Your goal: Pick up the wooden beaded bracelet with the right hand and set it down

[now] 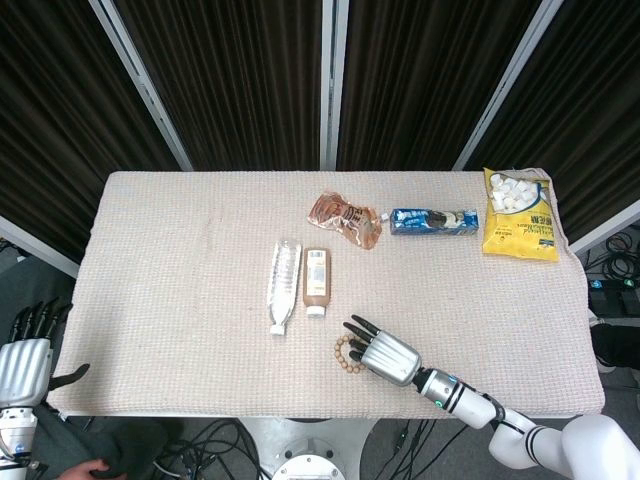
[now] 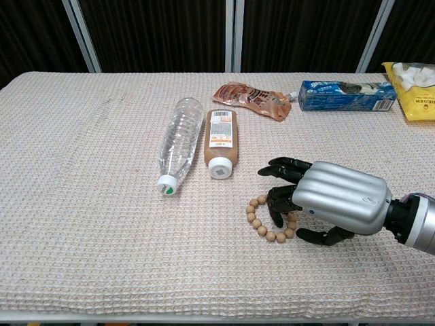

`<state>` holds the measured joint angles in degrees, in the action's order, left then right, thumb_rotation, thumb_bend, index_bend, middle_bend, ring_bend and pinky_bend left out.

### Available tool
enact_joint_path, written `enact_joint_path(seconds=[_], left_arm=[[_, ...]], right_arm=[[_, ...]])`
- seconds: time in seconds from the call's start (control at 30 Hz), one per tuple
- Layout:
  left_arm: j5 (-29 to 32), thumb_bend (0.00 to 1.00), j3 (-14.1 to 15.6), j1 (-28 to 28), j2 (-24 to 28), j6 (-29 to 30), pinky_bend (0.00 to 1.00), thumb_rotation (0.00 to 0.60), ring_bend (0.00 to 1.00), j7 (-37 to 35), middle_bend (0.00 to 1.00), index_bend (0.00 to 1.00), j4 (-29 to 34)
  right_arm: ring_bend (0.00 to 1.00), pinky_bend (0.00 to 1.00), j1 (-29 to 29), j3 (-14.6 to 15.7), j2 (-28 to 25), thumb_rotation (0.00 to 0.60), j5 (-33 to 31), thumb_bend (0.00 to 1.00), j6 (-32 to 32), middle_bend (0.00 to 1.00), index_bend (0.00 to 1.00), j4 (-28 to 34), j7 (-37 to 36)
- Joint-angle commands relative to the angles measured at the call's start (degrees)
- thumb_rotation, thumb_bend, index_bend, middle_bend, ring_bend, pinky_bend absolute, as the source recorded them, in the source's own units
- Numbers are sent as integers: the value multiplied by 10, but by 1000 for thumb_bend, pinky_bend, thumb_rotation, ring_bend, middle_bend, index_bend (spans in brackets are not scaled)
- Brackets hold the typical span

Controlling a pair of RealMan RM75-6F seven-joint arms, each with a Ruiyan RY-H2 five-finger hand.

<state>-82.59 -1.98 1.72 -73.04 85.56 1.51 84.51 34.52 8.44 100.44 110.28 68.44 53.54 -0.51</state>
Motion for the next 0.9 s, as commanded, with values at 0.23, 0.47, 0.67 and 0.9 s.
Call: enact_joint_path(seconds=[0.23,0.47,0.67,0.9], left_arm=[[0,0,0,1,-2,-4,0,600,0,-11,60,140,-9],[0,0,0,-1,-3,-3,0,600,0,-14,60,140,-12],[-4,0,0,4,-1,-7,0,600,0,-9,60,140,-8],[-8,0,-2,12,4,-13,0,600,0,3,60,140,3]], right_arm=[[137,0,-9,6,24,600,-6,339,29,466,628,-60,-10],[232,0,-20,-14,29,600,-31,634,79,565,716,-66,-60],[267,0,-40,-78,-24,600,-151,727,55,596,726,53,-223],[269,0,-38,-161,-176,600,-349,737,-136,598,720,282,-528]])
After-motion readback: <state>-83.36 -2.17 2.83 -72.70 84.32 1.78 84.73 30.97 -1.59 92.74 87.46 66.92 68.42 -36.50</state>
